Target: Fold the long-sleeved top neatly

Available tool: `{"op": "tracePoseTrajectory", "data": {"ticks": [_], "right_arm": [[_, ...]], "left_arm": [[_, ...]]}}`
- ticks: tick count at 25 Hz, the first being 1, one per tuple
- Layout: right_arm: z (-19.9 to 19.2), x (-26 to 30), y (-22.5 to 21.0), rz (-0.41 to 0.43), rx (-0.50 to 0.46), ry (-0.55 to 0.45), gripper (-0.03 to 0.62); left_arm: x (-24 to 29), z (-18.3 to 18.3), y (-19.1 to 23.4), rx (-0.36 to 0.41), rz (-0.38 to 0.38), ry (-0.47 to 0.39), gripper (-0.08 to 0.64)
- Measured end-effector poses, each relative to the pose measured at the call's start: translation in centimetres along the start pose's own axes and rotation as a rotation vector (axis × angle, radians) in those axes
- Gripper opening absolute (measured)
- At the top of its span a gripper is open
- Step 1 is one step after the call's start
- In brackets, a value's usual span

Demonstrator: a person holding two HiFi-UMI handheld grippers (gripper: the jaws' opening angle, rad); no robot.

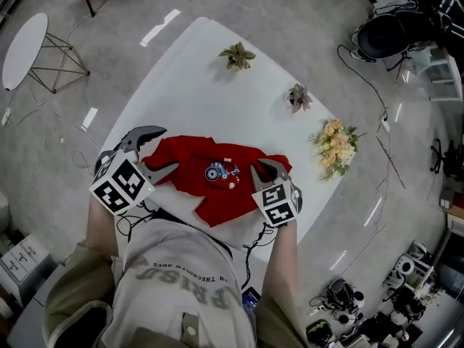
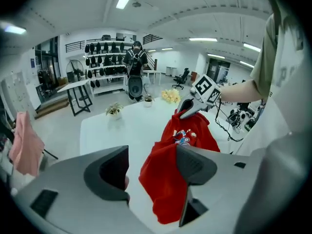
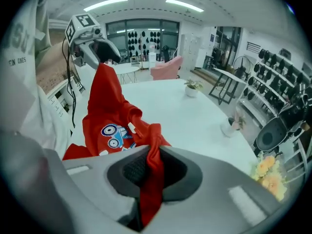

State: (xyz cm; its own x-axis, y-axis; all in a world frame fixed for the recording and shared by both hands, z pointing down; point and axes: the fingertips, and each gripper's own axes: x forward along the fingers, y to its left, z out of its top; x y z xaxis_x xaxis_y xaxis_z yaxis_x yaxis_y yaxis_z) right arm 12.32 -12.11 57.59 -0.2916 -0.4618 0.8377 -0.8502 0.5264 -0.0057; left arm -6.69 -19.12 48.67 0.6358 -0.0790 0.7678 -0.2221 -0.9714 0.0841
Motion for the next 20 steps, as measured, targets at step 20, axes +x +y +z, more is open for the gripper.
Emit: {"op": "tracePoseTrajectory", "data": {"ticks": [20], "right_arm": [[0.8, -3.4, -0.5, -0.091, -0.007, -0.032, 0.035]], "left_arm": [[8.7, 1.8, -1.7, 0.289, -0.176, 0.187, 0.299]]}}
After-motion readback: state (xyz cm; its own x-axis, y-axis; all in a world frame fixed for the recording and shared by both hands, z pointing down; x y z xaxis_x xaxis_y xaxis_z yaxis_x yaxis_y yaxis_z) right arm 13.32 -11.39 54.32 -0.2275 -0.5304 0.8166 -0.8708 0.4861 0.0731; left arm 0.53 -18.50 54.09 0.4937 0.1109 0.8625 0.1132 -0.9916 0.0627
